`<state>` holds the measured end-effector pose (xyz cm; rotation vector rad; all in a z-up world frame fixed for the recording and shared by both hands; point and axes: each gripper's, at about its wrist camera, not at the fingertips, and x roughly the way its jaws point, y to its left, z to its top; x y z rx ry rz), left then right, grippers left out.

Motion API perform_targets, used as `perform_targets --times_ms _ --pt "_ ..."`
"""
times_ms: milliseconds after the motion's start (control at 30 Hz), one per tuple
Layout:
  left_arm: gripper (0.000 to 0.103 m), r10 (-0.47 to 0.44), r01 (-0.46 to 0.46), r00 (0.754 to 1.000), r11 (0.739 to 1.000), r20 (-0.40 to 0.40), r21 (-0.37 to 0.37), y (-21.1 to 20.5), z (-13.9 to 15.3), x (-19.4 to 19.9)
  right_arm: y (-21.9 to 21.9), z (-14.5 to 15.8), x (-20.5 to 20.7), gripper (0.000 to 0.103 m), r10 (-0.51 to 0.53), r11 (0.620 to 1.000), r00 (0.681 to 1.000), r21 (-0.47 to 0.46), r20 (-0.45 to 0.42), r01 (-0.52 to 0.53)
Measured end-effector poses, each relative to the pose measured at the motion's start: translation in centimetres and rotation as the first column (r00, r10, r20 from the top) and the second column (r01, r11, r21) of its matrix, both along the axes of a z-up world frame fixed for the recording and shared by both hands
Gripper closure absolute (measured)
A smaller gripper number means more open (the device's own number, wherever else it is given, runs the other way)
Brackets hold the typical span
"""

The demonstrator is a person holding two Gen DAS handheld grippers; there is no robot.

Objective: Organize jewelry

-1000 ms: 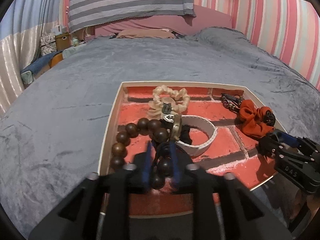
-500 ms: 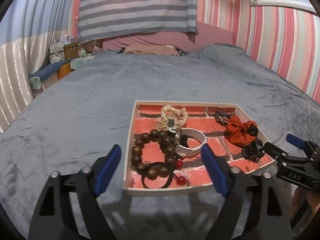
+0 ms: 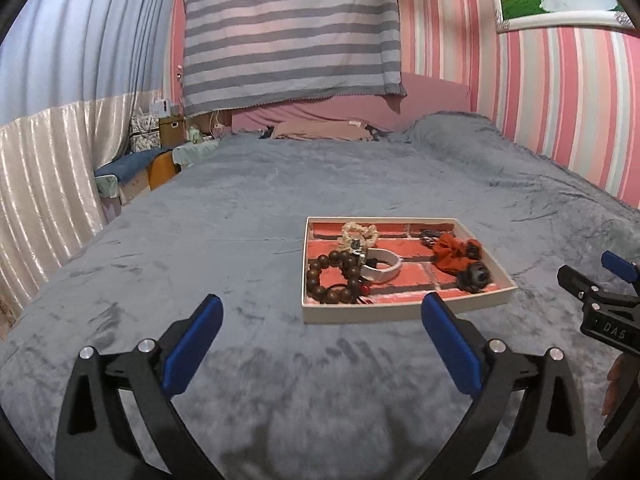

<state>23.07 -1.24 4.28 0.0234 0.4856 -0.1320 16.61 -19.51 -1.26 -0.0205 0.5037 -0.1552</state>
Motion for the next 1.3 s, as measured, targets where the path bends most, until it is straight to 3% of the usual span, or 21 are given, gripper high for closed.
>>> perform_targets --times_ms 167,433,800,933,1300 --pt "0.005 0.011 -0.011 0.999 1.000 0.050 0.004 -0.2 1.1 -6.1 0.4 1.2 -5.8 0.004 -0.018 1.000 0.999 -0.014 0.046 0.019" --pt "0.005 0.034 -0.034 0.998 0.999 0.056 -0.006 -0.7 0.5 -13.3 0.2 0.8 -13.1 0.004 -0.006 0.998 0.999 -0.058 0.051 0.009" --pt "0.005 0.045 -0.044 0.995 0.999 0.085 -0.013 -1.1 -0.2 -16.9 -0.9 -0.3 -16.9 0.004 -0.013 0.999 0.995 0.049 0.101 0.008" --pt "0.005 0.032 -0.036 0.994 0.999 0.108 0.040 -2.3 -0.6 -17.4 -1.4 0.3 -17.6 0.004 -0.045 0.998 0.989 0.053 0.139 0.038" --pt "0.005 0.026 -0.031 0.993 0.999 0.119 0.034 -2.1 -0.5 -17.4 -1.7 0.3 -18.5 0.004 -0.066 0.997 0.985 0.048 0.163 0.058"
